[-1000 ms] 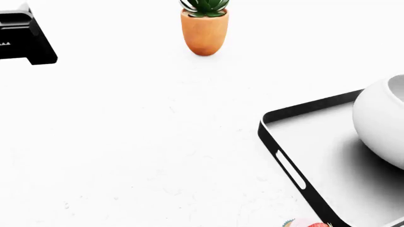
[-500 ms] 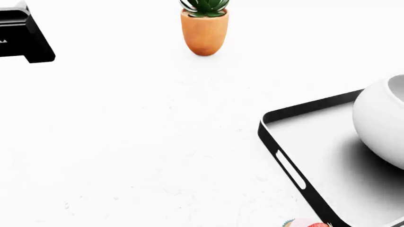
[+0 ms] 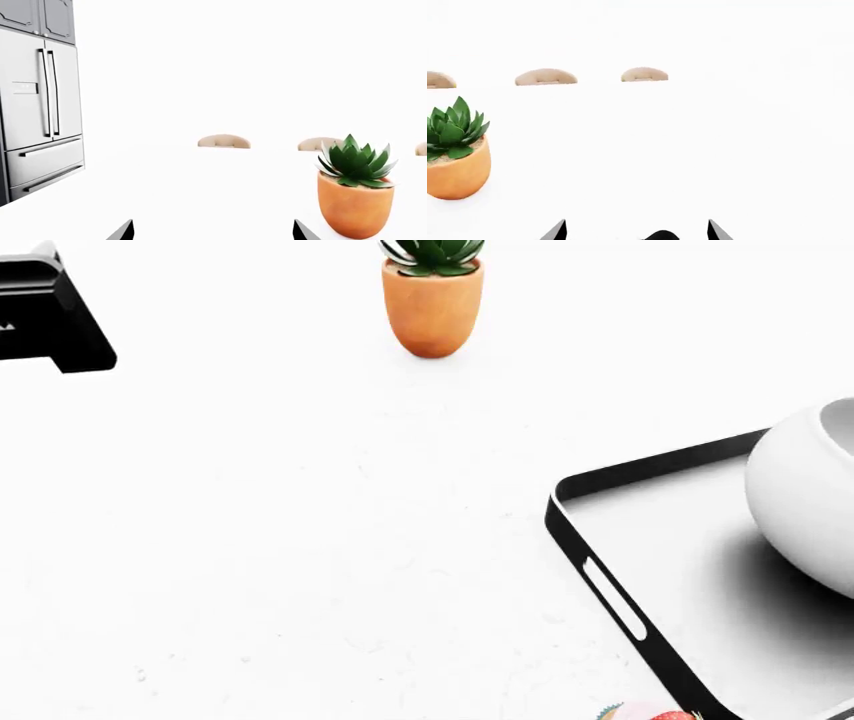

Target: Pick up the bowl with cake and place it on the tray. Pick up the cupcake and place it on the tray.

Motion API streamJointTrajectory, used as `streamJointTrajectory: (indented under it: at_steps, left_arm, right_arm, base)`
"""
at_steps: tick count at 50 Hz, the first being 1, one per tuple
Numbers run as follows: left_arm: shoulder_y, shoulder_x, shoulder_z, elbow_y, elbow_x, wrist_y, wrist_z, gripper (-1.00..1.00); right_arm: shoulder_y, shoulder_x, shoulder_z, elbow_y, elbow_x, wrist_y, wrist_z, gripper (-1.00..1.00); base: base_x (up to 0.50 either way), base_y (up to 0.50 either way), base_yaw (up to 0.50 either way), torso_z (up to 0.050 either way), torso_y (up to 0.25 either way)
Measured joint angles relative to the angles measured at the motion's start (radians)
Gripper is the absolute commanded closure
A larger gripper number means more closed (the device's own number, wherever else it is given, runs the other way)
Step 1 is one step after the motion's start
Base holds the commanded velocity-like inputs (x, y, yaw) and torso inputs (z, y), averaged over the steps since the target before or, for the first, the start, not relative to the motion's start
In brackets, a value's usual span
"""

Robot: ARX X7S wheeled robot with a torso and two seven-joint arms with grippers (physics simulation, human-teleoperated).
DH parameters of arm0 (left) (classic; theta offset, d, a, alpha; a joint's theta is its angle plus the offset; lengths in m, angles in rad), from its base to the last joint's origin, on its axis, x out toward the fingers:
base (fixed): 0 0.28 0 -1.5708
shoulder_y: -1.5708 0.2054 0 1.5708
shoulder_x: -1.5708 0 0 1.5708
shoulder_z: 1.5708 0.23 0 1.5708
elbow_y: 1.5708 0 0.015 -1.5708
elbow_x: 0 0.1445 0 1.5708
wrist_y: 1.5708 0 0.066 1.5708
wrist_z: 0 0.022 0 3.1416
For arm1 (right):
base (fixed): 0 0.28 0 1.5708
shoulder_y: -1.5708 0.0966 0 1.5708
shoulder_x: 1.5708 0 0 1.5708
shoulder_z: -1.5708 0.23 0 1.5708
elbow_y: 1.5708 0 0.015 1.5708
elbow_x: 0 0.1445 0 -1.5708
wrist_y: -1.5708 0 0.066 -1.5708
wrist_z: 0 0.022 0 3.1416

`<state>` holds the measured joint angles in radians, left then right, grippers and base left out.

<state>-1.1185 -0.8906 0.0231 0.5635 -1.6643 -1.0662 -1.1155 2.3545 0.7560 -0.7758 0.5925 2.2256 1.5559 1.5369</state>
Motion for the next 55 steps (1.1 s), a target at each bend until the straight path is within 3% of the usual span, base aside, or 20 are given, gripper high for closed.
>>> streamJointTrajectory:
  at_steps: [18,44,55]
  left_arm:
    - [-0.001,-0.006,0.004,0.000,0.002,0.008,0.002,-1.00]
    - [0.001,-0.011,0.014,0.000,0.007,0.017,0.005,-1.00]
    - [-0.001,-0.013,0.018,0.001,0.006,0.020,0.005,-1.00]
  right_arm:
    - [0.002,-0.051,-0.062,-0.089,0.335,0.011,0.028,-1.00]
    - [0.002,-0.032,-0.211,-0.299,0.767,-0.067,0.033,-1.00]
    - [0.002,-0.012,-0.276,-0.427,0.866,-0.119,-0.046,-1.00]
  base:
    - [0.00,0.00,0.00,0.000,0.000]
    - [0.00,0.00,0.00,0.000,0.000]
    - [0.00,0.00,0.00,0.000,0.000]
